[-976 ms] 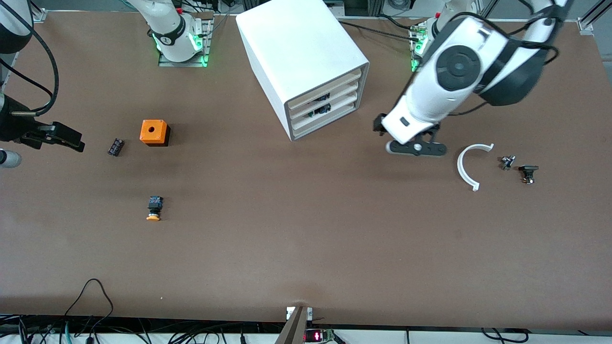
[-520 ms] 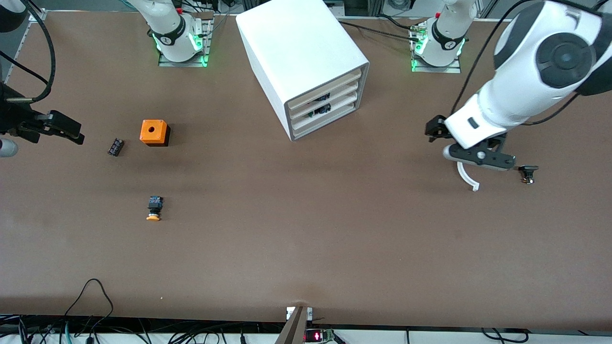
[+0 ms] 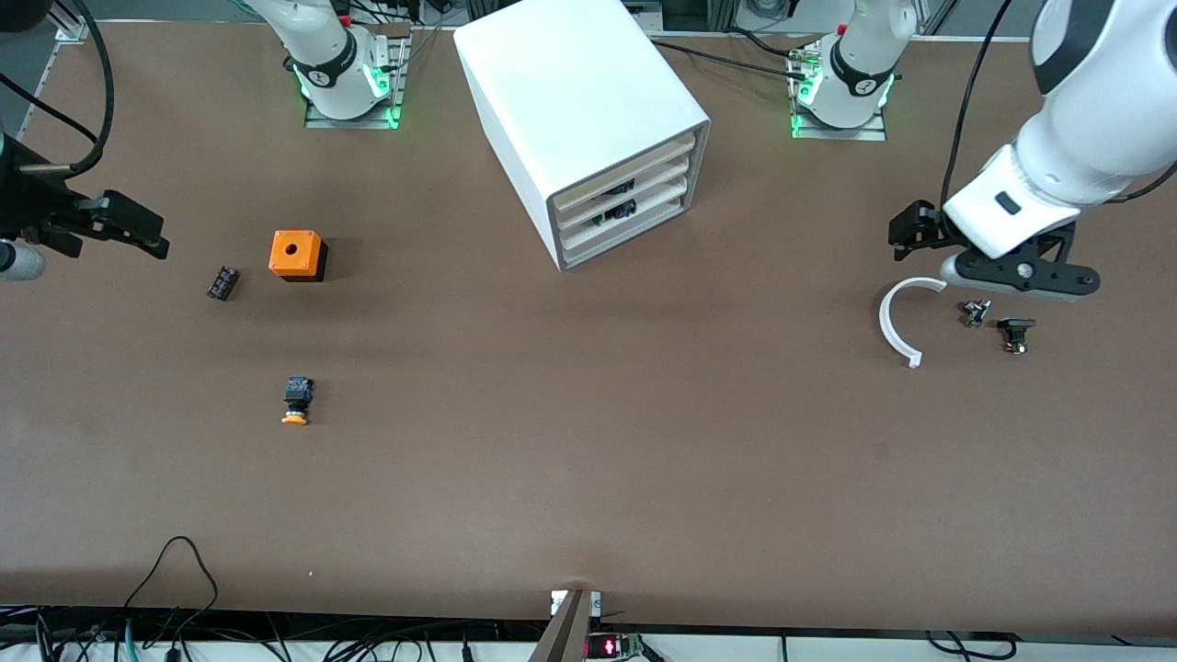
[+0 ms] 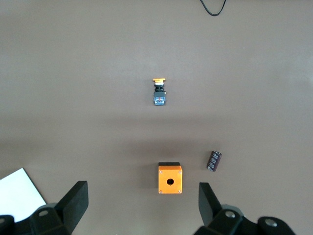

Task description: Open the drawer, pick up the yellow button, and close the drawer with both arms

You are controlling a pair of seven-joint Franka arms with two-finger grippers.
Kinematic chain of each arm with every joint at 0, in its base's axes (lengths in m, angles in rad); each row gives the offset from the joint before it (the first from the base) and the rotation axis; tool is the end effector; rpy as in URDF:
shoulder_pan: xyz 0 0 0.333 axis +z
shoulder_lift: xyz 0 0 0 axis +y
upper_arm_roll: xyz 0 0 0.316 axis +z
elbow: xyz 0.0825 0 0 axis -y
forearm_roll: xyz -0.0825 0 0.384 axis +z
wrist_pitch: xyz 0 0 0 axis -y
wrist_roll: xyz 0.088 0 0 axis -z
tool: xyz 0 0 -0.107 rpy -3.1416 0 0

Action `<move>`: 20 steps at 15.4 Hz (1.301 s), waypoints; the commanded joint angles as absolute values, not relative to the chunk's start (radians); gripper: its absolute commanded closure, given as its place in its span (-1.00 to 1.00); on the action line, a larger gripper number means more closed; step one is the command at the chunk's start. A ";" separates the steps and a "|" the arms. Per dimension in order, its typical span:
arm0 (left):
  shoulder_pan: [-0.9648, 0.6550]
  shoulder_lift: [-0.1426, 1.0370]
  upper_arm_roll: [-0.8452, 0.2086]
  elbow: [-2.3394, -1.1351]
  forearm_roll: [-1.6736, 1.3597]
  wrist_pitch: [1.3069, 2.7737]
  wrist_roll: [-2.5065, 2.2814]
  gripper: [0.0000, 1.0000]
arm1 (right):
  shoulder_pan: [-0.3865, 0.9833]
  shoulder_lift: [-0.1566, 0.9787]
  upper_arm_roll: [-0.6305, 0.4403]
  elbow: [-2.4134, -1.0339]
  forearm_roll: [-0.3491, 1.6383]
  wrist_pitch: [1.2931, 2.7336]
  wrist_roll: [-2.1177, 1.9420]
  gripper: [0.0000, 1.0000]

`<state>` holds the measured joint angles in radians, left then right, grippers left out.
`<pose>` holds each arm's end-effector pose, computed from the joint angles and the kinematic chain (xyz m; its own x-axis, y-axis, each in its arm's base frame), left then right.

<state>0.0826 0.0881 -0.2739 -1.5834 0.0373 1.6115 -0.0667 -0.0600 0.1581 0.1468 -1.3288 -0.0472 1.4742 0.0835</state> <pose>0.5723 -0.1005 0.5737 0.9905 -0.1258 -0.0557 -0.1270 -0.9918 -0.0171 0.5920 0.0379 0.6393 1.0000 -0.0028 -0.0090 -0.0026 -0.9997 0.0248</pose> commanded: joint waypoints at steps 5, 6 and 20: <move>-0.078 -0.087 -0.040 -1.784 -0.009 1.726 -0.038 -0.99 | -0.066 0.049 0.137 -1.471 -0.038 1.485 0.092 -1.00; -0.089 -0.087 -0.029 -1.787 -0.009 1.726 -0.037 -0.99 | -0.066 0.045 0.127 -1.483 -0.038 1.485 0.092 -1.00; -0.090 -0.038 -0.044 -1.701 0.001 1.648 -0.051 -0.99 | -0.066 0.003 0.126 -1.575 -0.035 1.534 0.097 -1.00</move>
<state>-0.0827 -0.0567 -0.0521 -1.7428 0.0143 1.6806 -0.0586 -0.0617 0.0311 0.1260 -1.5434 -0.0472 1.5183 0.0841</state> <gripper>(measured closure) 0.000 0.000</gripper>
